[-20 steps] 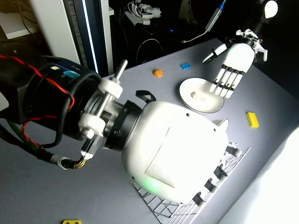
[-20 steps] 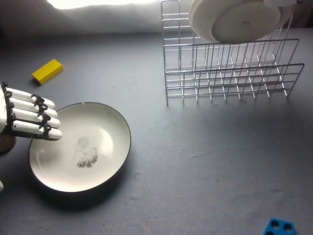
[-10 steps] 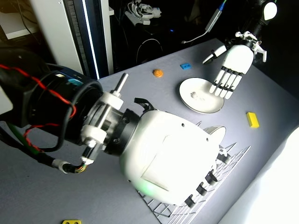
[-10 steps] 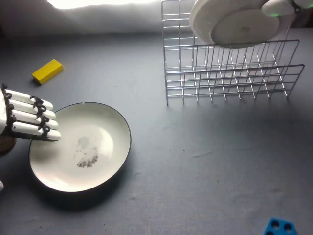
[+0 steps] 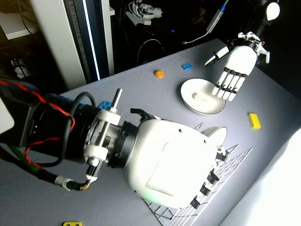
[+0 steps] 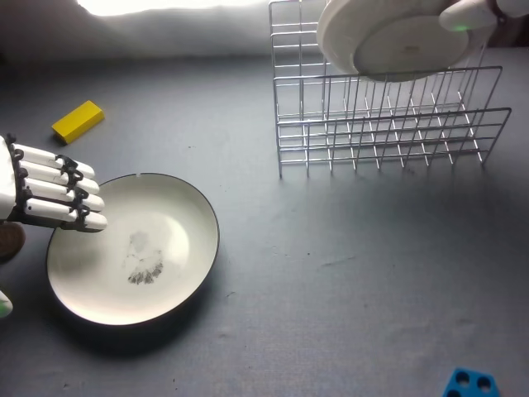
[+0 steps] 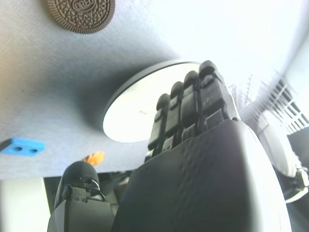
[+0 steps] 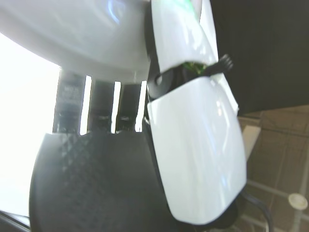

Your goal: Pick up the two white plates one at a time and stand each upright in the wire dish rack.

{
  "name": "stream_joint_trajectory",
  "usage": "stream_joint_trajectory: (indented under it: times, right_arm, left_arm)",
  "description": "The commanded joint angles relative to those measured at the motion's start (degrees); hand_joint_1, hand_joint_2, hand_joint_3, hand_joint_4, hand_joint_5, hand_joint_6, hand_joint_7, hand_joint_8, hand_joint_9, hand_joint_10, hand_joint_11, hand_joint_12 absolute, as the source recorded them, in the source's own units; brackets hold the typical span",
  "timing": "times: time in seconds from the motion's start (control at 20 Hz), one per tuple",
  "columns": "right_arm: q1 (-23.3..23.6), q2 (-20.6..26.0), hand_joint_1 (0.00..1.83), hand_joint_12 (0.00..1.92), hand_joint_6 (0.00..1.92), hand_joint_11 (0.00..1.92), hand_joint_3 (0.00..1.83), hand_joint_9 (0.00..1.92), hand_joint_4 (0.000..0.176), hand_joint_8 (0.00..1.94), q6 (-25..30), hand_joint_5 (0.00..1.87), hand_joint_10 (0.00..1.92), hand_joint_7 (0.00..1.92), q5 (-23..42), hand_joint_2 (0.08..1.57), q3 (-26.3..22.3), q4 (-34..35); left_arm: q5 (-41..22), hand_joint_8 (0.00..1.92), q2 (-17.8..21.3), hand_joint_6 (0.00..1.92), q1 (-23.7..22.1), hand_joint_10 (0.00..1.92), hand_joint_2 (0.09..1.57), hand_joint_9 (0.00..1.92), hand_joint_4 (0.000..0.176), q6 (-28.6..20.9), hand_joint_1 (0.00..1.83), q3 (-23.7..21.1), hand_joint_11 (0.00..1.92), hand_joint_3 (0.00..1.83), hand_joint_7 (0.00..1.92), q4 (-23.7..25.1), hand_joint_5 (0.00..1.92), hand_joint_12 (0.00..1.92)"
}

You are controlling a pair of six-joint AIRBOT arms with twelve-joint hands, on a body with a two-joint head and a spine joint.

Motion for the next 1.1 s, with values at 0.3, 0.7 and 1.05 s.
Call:
stream_joint_trajectory:
  times: [0.3,0.7,1.05]
  right_arm:
    - [0.0,-1.4,1.5,1.45,0.96,0.88,0.0,0.95,0.0,0.86,9.0,0.95,0.99,0.98,2.6,1.09,1.6,-5.7]
    - [0.0,-3.3,1.5,1.46,0.95,0.87,0.0,0.95,0.0,0.91,18.6,0.95,0.99,0.96,3.1,1.09,4.6,-11.0]
    - [0.2,-4.6,1.49,1.48,0.98,0.87,0.0,0.94,0.0,0.9,19.5,0.94,1.0,0.96,2.9,1.1,7.7,-11.0]
  left_arm:
    - [-1.5,0.01,-0.1,0.01,-0.4,0.01,1.04,0.03,0.0,0.4,0.0,0.9,0.0,0.0,0.06,-3.3,0.04,0.0]
    - [-1.4,0.01,-0.4,0.01,-0.4,0.01,1.03,0.03,0.0,0.4,0.0,1.3,0.0,0.0,0.05,-3.2,0.04,0.0]
    - [-1.4,0.01,-0.4,0.0,-0.1,0.01,1.03,0.02,0.0,0.4,0.0,1.3,0.0,0.0,0.05,-3.1,0.04,0.0]
